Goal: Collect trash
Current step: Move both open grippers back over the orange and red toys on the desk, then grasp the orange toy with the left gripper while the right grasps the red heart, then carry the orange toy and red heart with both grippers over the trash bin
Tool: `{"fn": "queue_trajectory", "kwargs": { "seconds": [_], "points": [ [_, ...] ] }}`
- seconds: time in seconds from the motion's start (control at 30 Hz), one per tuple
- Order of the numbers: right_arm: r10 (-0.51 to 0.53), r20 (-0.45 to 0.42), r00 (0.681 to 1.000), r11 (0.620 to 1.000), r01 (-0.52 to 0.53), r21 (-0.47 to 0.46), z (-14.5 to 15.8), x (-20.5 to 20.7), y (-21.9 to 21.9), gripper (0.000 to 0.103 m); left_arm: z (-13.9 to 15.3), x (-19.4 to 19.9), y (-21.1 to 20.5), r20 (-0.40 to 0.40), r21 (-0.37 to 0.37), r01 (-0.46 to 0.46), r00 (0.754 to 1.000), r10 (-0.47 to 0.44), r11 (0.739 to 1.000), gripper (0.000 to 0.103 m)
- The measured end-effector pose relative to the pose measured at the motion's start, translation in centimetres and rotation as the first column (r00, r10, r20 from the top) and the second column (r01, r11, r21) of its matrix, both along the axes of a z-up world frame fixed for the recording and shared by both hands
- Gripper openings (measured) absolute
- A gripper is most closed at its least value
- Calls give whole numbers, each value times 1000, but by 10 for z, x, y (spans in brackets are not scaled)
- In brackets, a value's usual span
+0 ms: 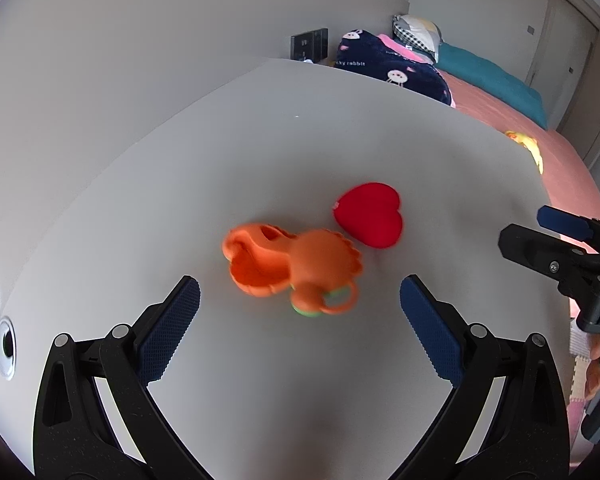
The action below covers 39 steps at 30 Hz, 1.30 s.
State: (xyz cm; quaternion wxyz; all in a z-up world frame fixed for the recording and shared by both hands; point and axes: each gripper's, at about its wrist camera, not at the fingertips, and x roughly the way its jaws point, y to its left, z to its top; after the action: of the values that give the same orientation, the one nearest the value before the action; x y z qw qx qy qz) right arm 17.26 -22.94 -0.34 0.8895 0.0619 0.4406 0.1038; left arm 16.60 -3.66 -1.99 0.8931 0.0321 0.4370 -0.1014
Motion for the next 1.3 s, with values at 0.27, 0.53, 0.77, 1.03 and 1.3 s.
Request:
{"fn": "queue_trajectory", "kwargs": {
  "seconds": [0.27, 0.53, 0.77, 1.03, 1.3],
  "points": [
    [31, -18, 999, 999, -30, 17, -6, 25, 22, 99, -4, 22, 2, 9, 28, 36, 999, -37, 999, 96],
    [51, -31, 998, 998, -50, 23, -12, 39, 40, 99, -11, 36, 5, -5, 44, 63, 998, -63, 997, 80],
    [91, -34, 995, 996, -91, 9, -15, 45, 64, 99, -9, 31, 23, 29, 94, 39, 999, -42, 995, 80],
    [95, -44, 995, 994, -97, -59, -23, 50, 86, 76, -2, 27, 57, 42, 93, -16, 999, 12, 996, 80],
    [103, -45, 994, 986, -108, -124, -22, 47, 92, 49, -3, 24, 59, 35, 83, -18, 999, 15, 996, 80]
  ]
}}
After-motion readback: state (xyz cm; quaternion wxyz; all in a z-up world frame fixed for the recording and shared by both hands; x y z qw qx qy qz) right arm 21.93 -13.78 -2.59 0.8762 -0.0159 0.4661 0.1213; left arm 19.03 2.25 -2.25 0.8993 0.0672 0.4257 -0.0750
